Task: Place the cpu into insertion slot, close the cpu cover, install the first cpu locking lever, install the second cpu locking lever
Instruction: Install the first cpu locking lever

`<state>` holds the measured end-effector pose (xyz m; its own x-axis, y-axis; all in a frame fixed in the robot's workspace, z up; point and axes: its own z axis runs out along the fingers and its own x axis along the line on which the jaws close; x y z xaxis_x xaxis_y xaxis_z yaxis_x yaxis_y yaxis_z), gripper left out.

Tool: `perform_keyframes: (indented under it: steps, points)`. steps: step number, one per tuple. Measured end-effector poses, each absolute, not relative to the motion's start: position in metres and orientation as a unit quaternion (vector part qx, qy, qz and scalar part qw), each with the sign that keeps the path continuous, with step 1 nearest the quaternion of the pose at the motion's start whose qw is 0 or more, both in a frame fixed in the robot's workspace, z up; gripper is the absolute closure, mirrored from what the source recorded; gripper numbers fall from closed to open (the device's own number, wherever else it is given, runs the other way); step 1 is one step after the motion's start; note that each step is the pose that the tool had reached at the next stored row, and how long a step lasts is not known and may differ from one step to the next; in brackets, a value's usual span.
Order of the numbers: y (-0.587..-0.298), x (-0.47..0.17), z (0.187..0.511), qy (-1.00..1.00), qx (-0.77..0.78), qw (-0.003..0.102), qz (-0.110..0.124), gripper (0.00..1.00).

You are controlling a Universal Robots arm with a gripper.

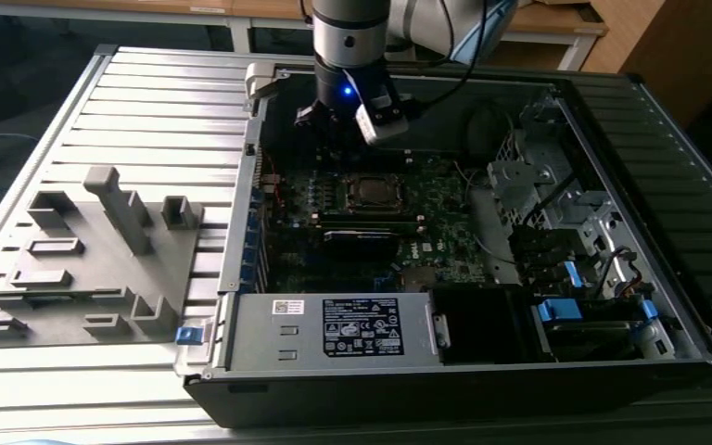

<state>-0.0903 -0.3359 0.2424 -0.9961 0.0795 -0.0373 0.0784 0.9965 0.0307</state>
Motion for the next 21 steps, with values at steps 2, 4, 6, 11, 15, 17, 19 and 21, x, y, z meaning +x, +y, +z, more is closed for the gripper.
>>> perform_keyframes:
  steps: [2, 4, 6, 11, 15, 17, 19, 21]
  points:
    - [-0.3359, -0.0904, 0.2425, 0.999, 0.039, 0.019, 0.015, 0.89]
    - [-0.3359, -0.0904, 0.2442, 0.999, 0.04, 0.019, 0.015, 0.89]
    - [-0.3359, -0.0904, 0.2468, 0.999, 0.04, 0.019, 0.015, 0.89]
    - [-0.3358, -0.0904, 0.2501, 0.999, 0.04, 0.019, 0.015, 0.89]
    - [-0.3359, -0.092, 0.2501, 0.999, 0.04, 0.019, 0.015, 0.89]
    - [-0.336, -0.0939, 0.25, 0.999, 0.04, 0.019, 0.015, 0.89]
    - [-0.3361, -0.0963, 0.2498, 0.999, 0.04, 0.019, 0.015, 0.89]
    - [-0.3362, -0.0986, 0.2497, 0.999, 0.04, 0.019, 0.015, 0.89]
